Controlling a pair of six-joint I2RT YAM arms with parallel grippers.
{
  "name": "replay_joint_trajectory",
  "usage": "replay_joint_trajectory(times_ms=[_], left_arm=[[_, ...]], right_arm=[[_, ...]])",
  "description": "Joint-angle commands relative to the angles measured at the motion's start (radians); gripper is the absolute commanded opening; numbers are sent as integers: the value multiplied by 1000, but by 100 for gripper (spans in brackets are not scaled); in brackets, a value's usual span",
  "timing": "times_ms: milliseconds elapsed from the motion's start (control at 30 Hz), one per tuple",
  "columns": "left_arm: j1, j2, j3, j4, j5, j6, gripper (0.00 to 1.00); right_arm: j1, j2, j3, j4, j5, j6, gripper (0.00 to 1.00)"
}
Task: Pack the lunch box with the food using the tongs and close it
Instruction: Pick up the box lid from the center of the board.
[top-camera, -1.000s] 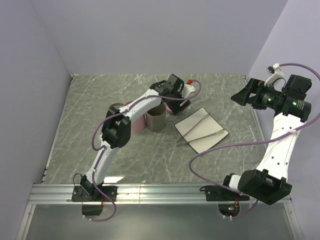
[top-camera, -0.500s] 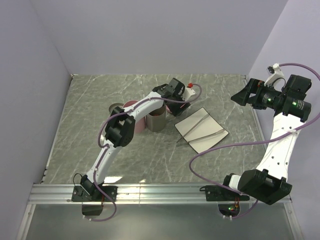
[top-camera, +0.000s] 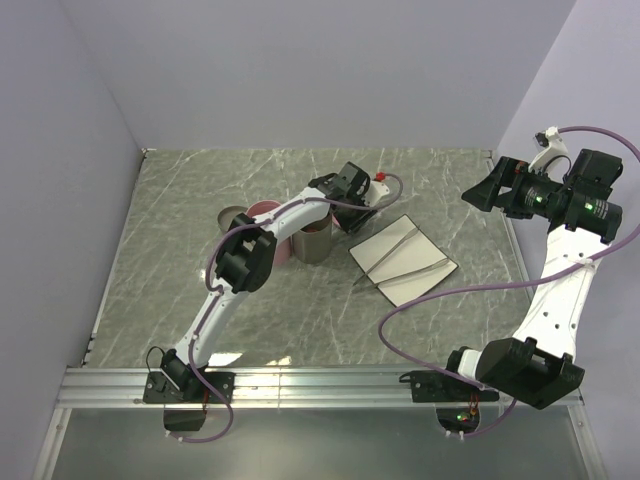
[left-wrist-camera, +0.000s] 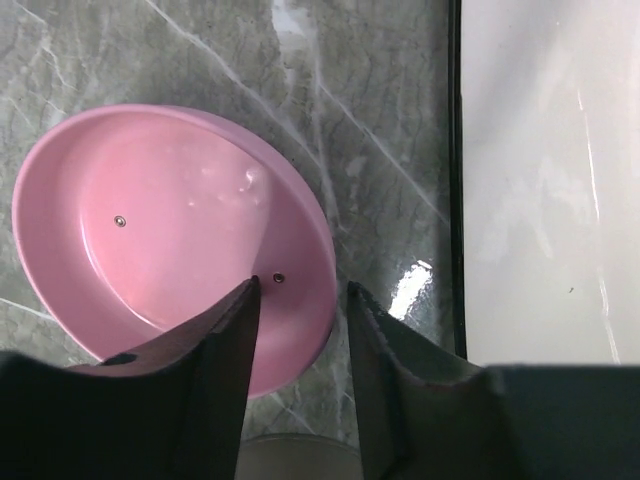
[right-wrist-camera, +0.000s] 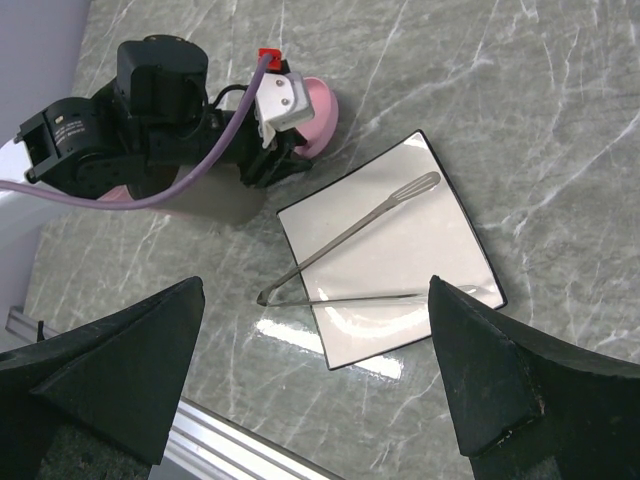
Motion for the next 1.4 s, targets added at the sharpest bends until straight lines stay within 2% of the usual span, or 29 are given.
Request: replay_joint_trajectory(times_ms=[0,67,167,200,300,367,500,600,733,867,933,967,1067,1100,1133,1167,1200,1233,1267,1333,1367], left_arm=[[-1,-37,26,27,21,-2,42],[-2,-48,24,29,22,-6,39],[-2,-54,49,14,19,-9,25],[-2,-56,58,8,19,-17,16],[-1,-92,83,-2,30,-38,5],[-1,-134,106,-19,45,-54,1],[-1,-218,158,-81,119,-100,0],[1,-348,135,-92,192,-143,0],[8,-471,71,-91,270,-221,0],[37,-617,-46,-17,457,-370,0],[68,-718,-149,78,556,-413,0],[77,-749,-175,105,635,-445,0],[122,-878,-302,226,750,-518,0],[140,-945,-381,271,828,-557,0],[183,-976,-426,406,890,-607,0],[204,-1002,-471,487,942,-746,0],[250,-1042,-561,594,1052,-837,0],[270,-1057,-612,847,1103,-949,0],[286,-1068,-662,1027,1142,-1214,0],[323,-1087,-791,1313,1191,-1463,0],[330,-1090,-820,1538,1193,-1640,0]], right_arm=[[4,5,-3,21,-5,-4,100],[4,6,-2,19,-5,-2,100],[4,6,5,18,-6,-1,100],[4,6,8,16,-7,-1,100],[5,0,3,21,-13,5,100],[4,-6,3,25,-25,7,100],[7,-24,-5,53,-55,4,100],[16,-36,-8,67,-67,-10,100],[37,-67,-15,105,-73,4,100],[86,-133,-48,220,-52,62,100],[139,-158,-63,268,-26,84,100],[160,-190,-87,330,-18,97,100],[231,-277,-174,494,5,146,100],[244,-293,-193,528,-2,156,100],[260,-315,-206,557,-48,166,100],[264,-328,-233,623,-79,198,100],[274,-343,-251,663,-97,212,100],[307,-381,-287,699,-99,217,100],[336,-400,-301,752,-88,199,100],[425,-456,-333,806,-50,165,100],[450,-478,-375,890,-9,159,100]])
